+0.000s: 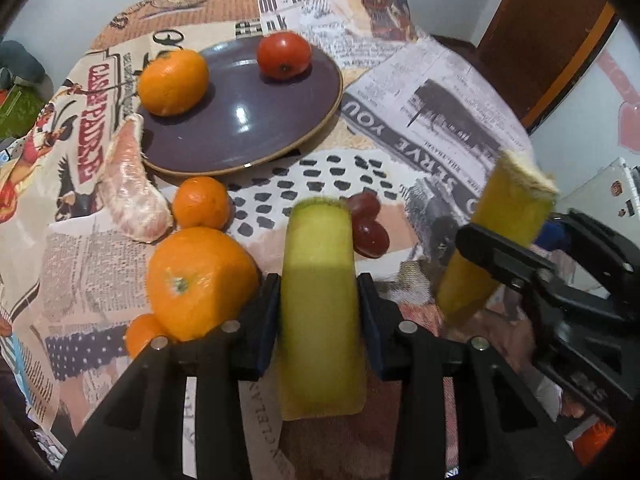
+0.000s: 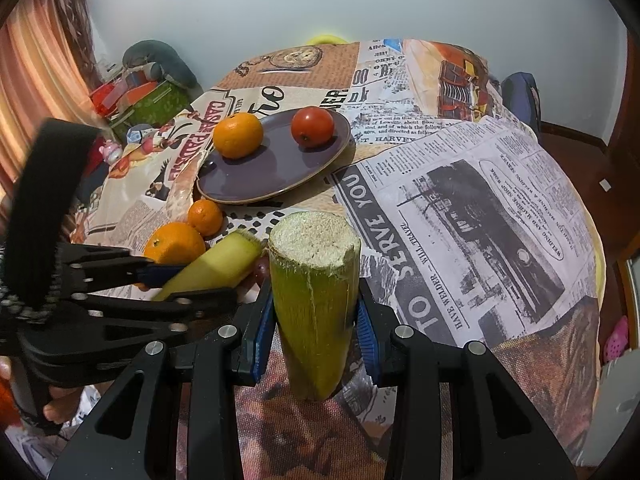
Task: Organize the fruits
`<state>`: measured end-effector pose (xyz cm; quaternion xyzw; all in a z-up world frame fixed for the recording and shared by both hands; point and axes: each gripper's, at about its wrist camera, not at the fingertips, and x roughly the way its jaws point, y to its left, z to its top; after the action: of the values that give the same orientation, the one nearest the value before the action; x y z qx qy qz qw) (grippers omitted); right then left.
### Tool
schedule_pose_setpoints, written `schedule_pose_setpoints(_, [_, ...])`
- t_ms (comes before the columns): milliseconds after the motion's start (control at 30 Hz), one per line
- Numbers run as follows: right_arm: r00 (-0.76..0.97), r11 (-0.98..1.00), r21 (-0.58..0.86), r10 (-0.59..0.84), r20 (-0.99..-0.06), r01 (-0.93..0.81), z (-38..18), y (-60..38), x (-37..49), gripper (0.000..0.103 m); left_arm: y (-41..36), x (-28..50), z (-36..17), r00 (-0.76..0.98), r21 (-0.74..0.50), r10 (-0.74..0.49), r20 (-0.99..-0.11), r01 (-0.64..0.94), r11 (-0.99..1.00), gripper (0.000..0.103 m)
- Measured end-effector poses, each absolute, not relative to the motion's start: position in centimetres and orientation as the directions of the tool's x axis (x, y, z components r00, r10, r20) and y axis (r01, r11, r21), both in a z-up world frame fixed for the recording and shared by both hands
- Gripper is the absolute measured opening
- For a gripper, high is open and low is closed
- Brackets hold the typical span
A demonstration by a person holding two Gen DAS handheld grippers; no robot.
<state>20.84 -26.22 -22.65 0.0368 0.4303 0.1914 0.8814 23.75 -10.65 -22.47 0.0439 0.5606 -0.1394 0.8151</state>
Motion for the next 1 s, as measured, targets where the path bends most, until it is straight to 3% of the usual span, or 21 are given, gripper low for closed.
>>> schedule_pose_setpoints(267, [0.554,0.926,0.220,0.363,-0.750,-0.308,-22.6,-26.1,20.7,0.034,-9.0,21.9,-22.0,0.282,-0.128,-0.210,-0.936,0.281,0.951,0.038])
schedule_pose_setpoints(500, [0.553,0.927,0.204,0.354,-0.755,-0.314,-22.6,-25.7,20.7,0.034,-8.9,19.6,-23.8,0.223,-0.076,-0.159,-0.962,0.341,0.937,0.038])
schedule_pose_setpoints(633, [0.555,0.929,0.200,0.348,-0.756,-0.311,-22.6,-25.6,20.7,0.034,-9.5,20.6,-24.0,0.208,-0.085,-0.163,-0.964,0.340,0.937,0.049])
schedule_pose_setpoints(767, [0.555,0.928,0.207,0.352,-0.754,-0.308,-22.6,-25.8,20.6,0.034,-10.1,21.8,-24.5,0.210,-0.097,-0.174,-0.962,0.332,0.938,0.049])
schedule_pose_setpoints(867, [0.553,0.928,0.210,0.354,-0.754,-0.308,-22.6,-25.9,20.6,0.034,-10.4,22.2,-24.5,0.249,-0.062,-0.150,-0.957,0.329,0.942,0.037])
schedule_pose_setpoints(1000, [0.555,0.929,0.203,0.350,-0.755,-0.310,-22.5,-25.8,20.6,0.034,-10.1,22.2,-24.1,0.265,-0.071,-0.159,-0.951,0.315,0.946,0.036])
